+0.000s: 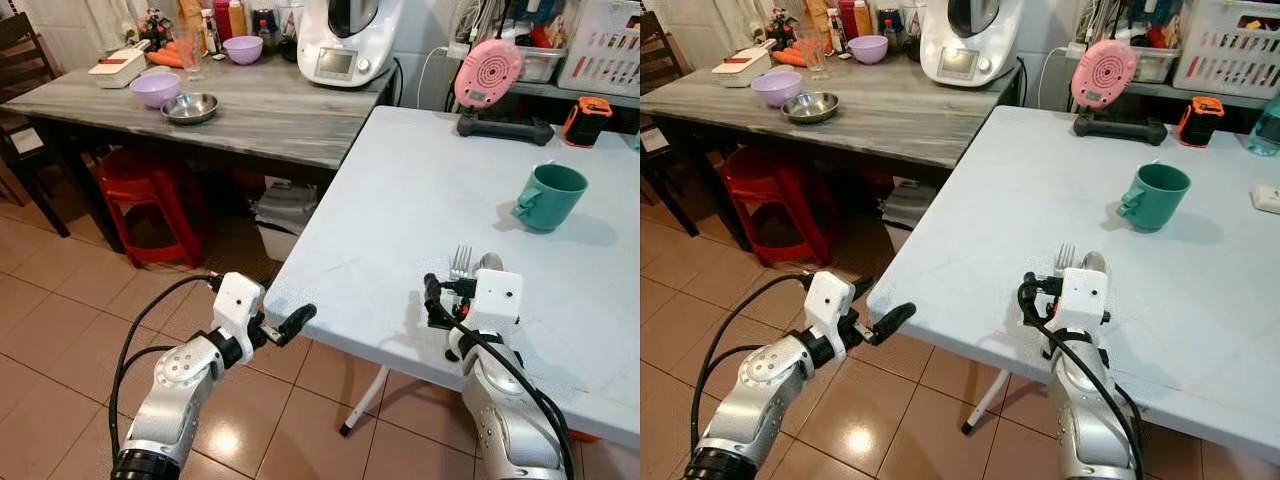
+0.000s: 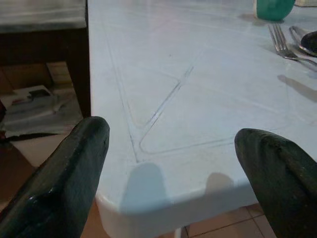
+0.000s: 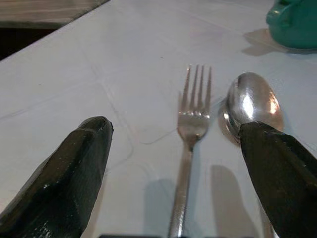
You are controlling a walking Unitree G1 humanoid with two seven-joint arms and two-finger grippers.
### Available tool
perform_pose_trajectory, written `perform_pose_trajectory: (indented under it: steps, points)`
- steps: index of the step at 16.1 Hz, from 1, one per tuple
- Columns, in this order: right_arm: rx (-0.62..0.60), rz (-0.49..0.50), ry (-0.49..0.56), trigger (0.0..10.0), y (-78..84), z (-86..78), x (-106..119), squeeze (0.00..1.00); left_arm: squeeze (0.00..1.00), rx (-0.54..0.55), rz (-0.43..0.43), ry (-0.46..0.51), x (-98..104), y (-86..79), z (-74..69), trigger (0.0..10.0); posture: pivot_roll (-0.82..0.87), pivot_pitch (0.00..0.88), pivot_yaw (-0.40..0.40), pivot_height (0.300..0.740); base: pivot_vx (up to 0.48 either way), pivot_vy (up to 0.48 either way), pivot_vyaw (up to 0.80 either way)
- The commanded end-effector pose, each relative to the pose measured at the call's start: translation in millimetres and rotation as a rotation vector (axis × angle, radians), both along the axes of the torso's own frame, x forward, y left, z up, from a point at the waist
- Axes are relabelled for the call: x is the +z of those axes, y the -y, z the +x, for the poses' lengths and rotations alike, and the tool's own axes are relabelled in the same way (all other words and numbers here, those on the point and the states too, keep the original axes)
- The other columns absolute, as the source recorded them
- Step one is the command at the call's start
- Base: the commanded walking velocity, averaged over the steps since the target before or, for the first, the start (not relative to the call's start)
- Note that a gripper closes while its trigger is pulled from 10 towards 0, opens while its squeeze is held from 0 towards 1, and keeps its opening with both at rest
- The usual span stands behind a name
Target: Setting the table
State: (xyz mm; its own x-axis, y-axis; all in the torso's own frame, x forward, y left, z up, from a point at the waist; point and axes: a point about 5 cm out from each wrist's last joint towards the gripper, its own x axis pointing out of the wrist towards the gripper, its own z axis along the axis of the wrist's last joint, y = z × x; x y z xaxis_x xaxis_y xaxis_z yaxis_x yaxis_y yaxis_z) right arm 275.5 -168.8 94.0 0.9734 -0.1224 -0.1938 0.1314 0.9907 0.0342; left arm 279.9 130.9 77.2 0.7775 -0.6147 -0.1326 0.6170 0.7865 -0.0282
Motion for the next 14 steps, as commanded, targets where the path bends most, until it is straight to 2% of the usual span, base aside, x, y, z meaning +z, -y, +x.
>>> perform_pose_trajectory:
  steps: [1, 2, 3, 4, 5, 7, 9, 10, 11, 12, 14]
  points:
    - [-0.005, 0.000, -0.022, 10.0, -0.7, 0.9, -4, 0.00, 0.00, -0.019, 0.019, 0.021, 4, -0.6, 1.4, 10.0, -0.04, 0.000, 0.034, 0.740, 0.000, 0.000, 0.00]
    - [-0.005, 0.001, -0.024, 10.0, -0.8, 0.9, -4, 0.00, 0.00, -0.020, 0.021, 0.022, 4, -0.5, 1.4, 10.0, -0.04, 0.000, 0.034, 0.740, 0.000, 0.000, 0.00]
    - [-0.019, 0.011, -0.041, 8.5, 0.4, 1.7, -8, 0.00, 0.00, -0.027, 0.019, 0.027, 4, 0.8, 1.5, 10.0, -0.04, 0.000, 0.040, 0.740, 0.000, 0.000, 0.00]
    - [-0.023, 0.018, -0.047, 8.2, 1.1, 2.5, -9, 0.00, 0.00, -0.034, 0.016, 0.030, 4, 2.5, 1.6, 10.0, -0.04, 0.000, 0.043, 0.740, 0.000, 0.000, 0.00]
    - [-0.021, 0.017, -0.051, 10.0, 1.5, 3.8, -10, 0.00, 0.00, -0.057, 0.013, 0.032, 5, 5.6, 0.9, 10.0, -0.04, 0.000, 0.043, 0.740, 0.000, 0.000, 0.00]
    - [-0.018, 0.020, -0.060, 10.0, 2.9, 8.4, -11, 0.00, 0.00, -0.120, 0.015, 0.043, 7, 10.7, -1.5, 10.0, -0.04, 0.000, 0.044, 0.740, 0.000, 0.000, 0.00]
    - [-0.038, 0.043, -0.079, 10.0, 5.8, 9.7, -13, 0.00, 0.00, -0.133, -0.001, 0.054, 9, 11.4, -1.0, 10.0, -0.04, 0.000, 0.044, 0.740, 0.000, 0.000, 0.00]
    - [-0.052, 0.063, -0.100, 7.7, 7.9, 9.0, -17, 0.00, 0.00, -0.133, -0.021, 0.055, 12, 11.3, -0.1, 10.0, -0.04, 0.000, 0.043, 0.740, 0.000, 0.000, 0.00]
    - [-0.054, 0.066, -0.106, 4.4, 9.1, 8.5, -19, 0.00, 0.00, -0.131, -0.013, 0.061, 12, 11.4, 0.4, 10.0, -0.04, 0.000, 0.042, 0.740, 0.000, 0.000, 0.00]
    - [-0.055, 0.075, -0.121, 0.0, 9.3, 7.6, -21, 0.00, 0.00, -0.136, -0.007, 0.061, 12, 12.0, 0.2, 10.0, -0.04, 0.000, 0.041, 0.740, 0.000, 0.000, 0.00]
    - [-0.055, 0.080, -0.126, 0.4, 10.1, 7.5, -22, 0.00, 0.00, -0.146, -0.005, 0.061, 11, 13.6, -0.7, 10.0, -0.04, 0.000, 0.042, 0.740, 0.000, 0.000, 0.00]
